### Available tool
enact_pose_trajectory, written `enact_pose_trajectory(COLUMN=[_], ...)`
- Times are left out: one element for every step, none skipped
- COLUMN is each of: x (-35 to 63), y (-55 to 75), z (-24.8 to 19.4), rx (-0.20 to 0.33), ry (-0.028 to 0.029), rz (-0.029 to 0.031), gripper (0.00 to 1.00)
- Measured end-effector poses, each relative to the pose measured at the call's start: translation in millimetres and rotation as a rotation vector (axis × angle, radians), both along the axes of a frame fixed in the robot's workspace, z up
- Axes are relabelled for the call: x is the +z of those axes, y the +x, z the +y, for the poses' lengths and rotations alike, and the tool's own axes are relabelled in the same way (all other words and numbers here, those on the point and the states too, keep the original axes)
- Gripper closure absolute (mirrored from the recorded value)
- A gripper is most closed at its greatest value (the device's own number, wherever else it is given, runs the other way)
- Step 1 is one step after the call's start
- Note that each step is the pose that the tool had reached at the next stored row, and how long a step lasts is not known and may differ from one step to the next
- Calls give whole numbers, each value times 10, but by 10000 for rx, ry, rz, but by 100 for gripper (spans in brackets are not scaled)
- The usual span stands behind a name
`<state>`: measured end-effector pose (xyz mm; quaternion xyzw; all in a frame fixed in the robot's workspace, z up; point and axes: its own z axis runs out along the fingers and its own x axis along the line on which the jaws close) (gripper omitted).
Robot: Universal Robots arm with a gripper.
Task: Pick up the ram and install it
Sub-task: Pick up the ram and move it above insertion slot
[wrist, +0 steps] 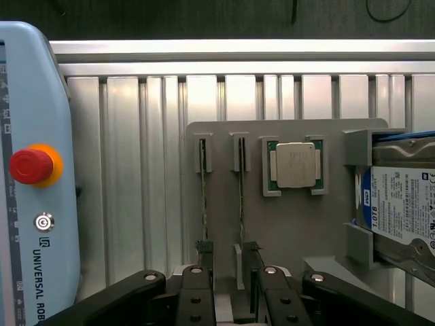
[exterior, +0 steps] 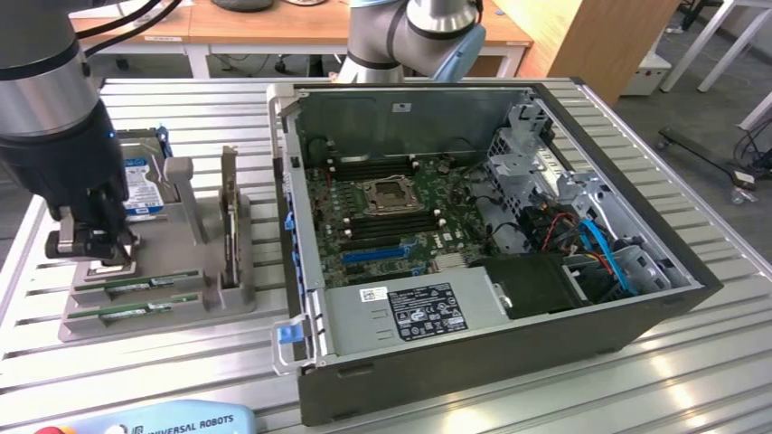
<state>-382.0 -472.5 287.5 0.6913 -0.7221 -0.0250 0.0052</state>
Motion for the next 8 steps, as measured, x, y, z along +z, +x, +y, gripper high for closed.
enact_pose_trajectory(x=[0,0,0,0,0,0,0,0], y=[0,0,0,-1,0,0,-1,-1], z=[-10,-19,-28,-37,-48,-57,-61,-61], rx=[0,0,0,-1,-1,0,0,-2], ry=[0,0,0,0,0,0,-1,0], rz=[0,0,0,0,0,0,0,0], gripper=[69,69,69,69,69,69,69,69])
